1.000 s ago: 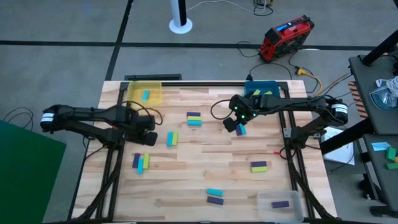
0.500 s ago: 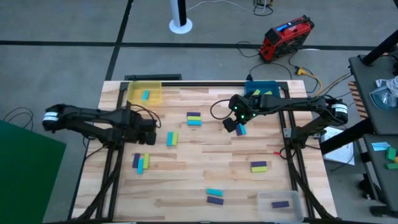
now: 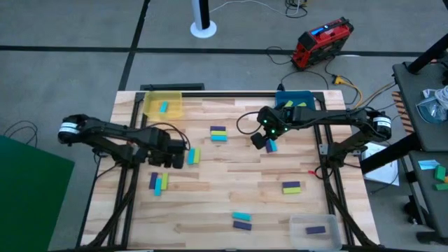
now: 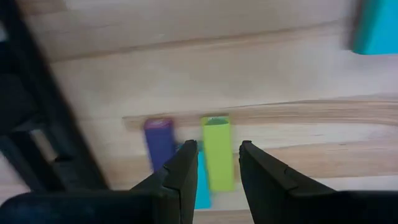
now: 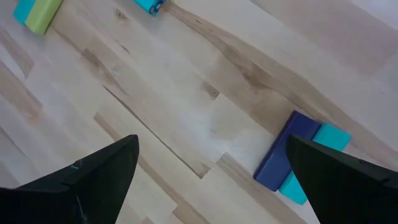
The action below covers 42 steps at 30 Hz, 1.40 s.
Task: Sort blocks
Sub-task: Put the green block into the blue bin
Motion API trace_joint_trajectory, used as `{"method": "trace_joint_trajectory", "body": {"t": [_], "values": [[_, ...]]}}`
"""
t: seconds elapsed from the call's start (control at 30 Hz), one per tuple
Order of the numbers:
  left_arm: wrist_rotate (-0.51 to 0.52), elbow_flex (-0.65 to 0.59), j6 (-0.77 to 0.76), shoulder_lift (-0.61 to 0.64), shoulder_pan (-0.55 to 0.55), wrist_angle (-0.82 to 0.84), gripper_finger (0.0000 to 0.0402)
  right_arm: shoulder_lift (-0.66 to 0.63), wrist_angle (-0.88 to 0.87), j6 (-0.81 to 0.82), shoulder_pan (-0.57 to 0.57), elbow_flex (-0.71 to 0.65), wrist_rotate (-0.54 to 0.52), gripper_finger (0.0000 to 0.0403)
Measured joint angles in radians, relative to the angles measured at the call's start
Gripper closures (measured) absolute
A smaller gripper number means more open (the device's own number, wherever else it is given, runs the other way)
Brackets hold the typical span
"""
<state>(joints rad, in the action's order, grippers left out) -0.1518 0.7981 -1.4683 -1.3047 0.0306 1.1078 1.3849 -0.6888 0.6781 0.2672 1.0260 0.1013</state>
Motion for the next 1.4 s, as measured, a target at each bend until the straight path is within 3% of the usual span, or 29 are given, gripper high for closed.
{"method": "trace_joint_trajectory", "body": {"t": [0.3,0.7,1.4], "values": [[-0.041,-0.069,-0.076,-0.020,0.055,-0.074,0.0302,0.000,0.000,-0.011,0.000,0.000,0.000,0.0005],[-0.050,-0.109,-0.142,-0.038,0.131,-0.174,0.0247,0.000,0.000,-0.038,0.000,0.000,0.000,0.0005],[-0.041,-0.178,-0.089,-0.106,0.133,-0.315,0.0244,0.000,-0.001,-0.032,0.000,0.000,0.002,0.0005]]}}
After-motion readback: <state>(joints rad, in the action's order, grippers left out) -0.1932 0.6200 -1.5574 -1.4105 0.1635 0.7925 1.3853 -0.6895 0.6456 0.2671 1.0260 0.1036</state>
